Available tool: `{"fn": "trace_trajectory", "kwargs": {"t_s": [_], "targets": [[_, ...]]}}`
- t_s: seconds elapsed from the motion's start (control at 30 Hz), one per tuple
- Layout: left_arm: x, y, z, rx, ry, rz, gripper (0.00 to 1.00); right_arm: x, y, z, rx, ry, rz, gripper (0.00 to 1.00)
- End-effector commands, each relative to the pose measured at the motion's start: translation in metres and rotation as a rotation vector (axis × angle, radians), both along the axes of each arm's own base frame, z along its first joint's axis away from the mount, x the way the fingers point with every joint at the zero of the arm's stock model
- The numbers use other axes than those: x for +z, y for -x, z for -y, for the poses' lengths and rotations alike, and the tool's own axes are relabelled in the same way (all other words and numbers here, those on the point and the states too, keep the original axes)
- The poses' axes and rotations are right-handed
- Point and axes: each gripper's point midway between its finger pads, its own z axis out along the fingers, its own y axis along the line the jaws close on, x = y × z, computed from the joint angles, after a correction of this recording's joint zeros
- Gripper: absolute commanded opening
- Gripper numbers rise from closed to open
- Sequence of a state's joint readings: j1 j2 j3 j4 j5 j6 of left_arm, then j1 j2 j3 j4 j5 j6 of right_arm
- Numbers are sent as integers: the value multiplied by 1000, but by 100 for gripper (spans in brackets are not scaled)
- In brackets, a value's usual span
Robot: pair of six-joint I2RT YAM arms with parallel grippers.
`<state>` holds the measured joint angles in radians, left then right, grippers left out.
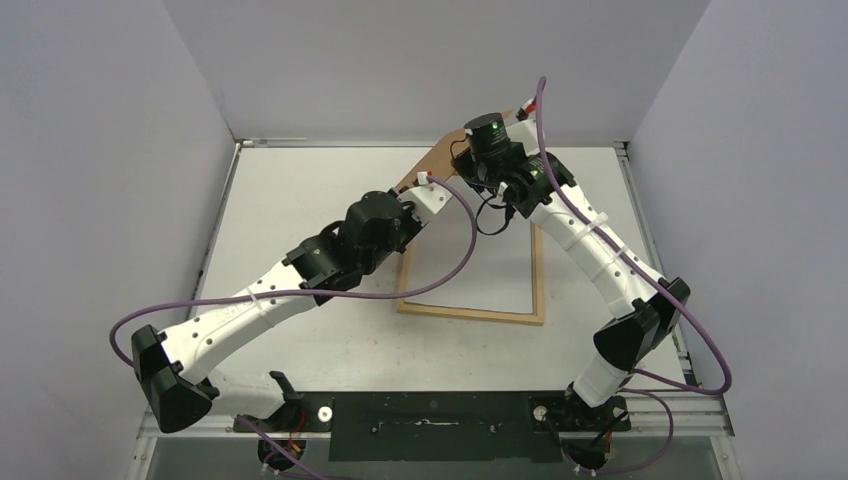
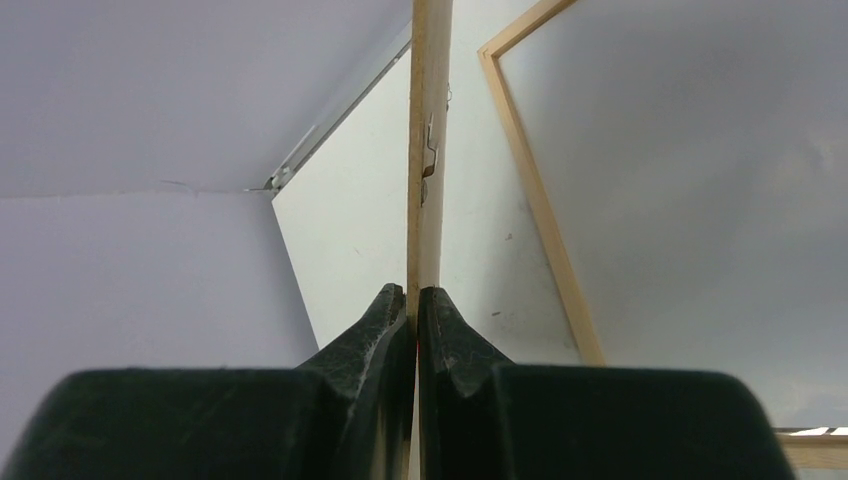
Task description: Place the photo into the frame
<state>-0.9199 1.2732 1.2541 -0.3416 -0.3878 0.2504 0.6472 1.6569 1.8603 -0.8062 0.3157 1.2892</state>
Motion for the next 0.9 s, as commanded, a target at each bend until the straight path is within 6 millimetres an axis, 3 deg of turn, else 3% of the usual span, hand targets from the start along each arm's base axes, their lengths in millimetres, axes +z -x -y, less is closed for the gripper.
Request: {"fn": "trace_trajectory", "kwargs": {"t_s": [0.0,0.2,0.3,0.47,0.6,0.77,0.87], "targets": [[24,-4,11,-38,20,22,9,46,-8,-10,1,-158,113,0],[25,-4,12,-38,11,23,0,42,-10,-14,13,-173,101,0],[26,-4,11,-34,8,25,0,42,-12,-16,18,-185,99,5],[30,-5,5,2,24,30,0,45,-13,-18,28,-210,107,25],[31,-7,1,34,38,24,0,41,-12,-17,28,-227,104,48],[31,-11,-4,67,72,-4,0,41,-11,-13,37,-240,112,64],[33,-13,-8,74,107,-36,0,51,-10,-8,39,-261,160,74]]}}
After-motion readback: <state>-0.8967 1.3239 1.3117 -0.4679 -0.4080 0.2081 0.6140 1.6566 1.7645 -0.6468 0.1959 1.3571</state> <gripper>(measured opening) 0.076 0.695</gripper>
